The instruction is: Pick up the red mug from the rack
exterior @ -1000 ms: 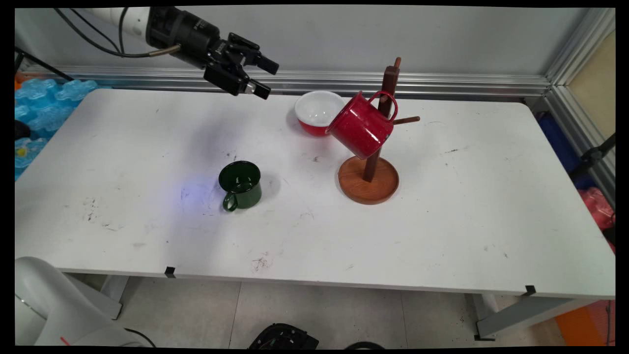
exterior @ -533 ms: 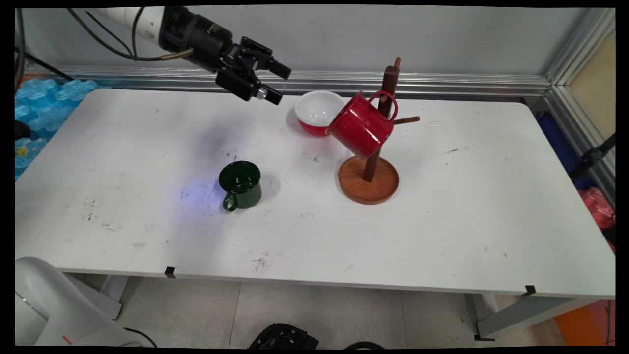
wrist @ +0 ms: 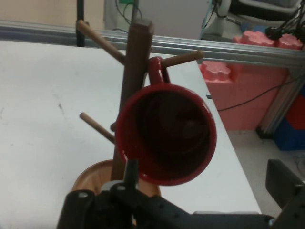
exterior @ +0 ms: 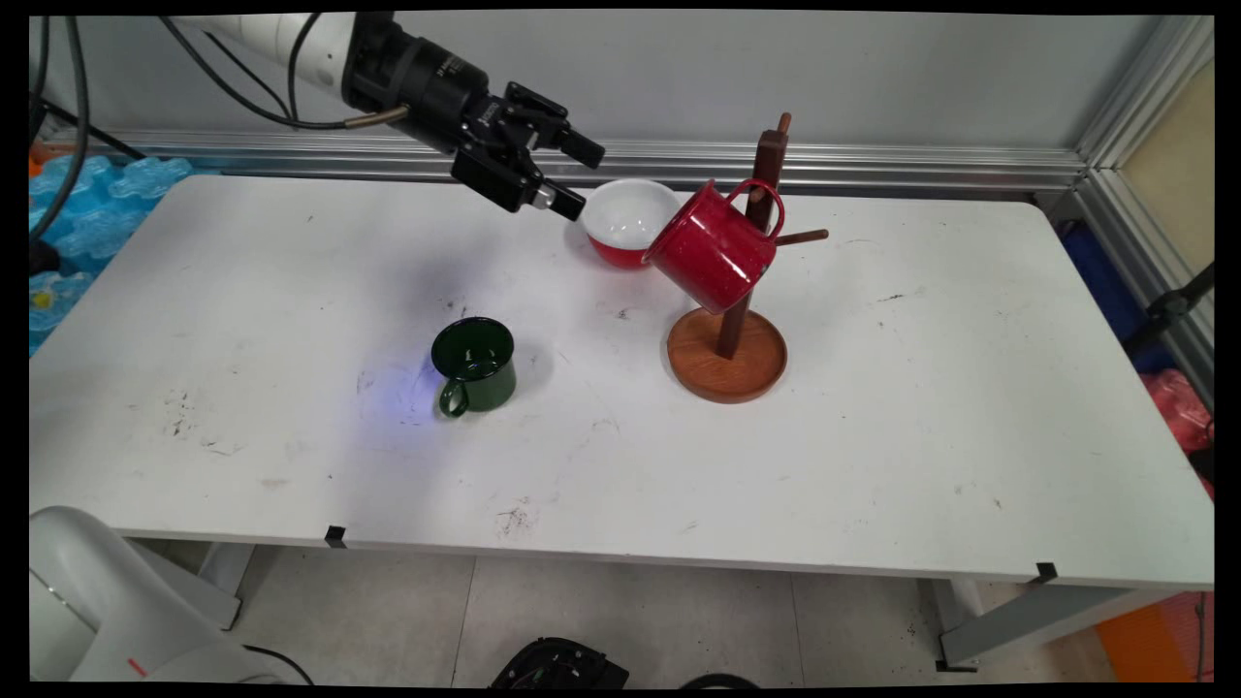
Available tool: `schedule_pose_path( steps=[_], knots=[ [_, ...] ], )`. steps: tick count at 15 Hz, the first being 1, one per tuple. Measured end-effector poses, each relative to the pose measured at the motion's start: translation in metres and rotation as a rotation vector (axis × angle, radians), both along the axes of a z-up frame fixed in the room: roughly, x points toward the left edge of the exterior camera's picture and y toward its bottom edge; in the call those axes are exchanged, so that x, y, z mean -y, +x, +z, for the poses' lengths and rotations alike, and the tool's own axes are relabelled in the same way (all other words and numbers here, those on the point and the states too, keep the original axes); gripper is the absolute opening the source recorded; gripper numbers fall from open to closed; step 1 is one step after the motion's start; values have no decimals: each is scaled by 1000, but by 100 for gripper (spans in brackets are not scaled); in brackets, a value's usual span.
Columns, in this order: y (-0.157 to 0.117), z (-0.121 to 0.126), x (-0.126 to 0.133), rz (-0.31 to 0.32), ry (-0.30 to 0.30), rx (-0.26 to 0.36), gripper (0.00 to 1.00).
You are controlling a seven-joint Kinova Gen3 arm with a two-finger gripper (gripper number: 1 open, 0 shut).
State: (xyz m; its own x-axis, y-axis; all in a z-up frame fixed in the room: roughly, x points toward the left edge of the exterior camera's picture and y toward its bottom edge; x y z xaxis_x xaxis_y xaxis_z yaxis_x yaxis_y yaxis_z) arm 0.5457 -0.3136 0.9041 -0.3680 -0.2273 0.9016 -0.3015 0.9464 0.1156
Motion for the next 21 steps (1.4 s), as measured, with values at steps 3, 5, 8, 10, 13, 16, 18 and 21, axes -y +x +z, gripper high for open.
schedule_pose_path(
  steps=[3,5,8,10,13,16,18,21],
  knots=[
    [-11,-2,1,-18,1,-5,100],
    [-16,-4,3,-22,1,-2,100],
    [-23,-8,6,-20,0,2,100],
    [-28,-11,9,-22,0,5,100],
    [-36,-17,11,-31,1,10,100],
    [-45,-21,12,-43,6,11,100],
    [-50,-23,12,-49,8,9,100],
    [-58,-24,12,-62,8,5,100]
  ],
)
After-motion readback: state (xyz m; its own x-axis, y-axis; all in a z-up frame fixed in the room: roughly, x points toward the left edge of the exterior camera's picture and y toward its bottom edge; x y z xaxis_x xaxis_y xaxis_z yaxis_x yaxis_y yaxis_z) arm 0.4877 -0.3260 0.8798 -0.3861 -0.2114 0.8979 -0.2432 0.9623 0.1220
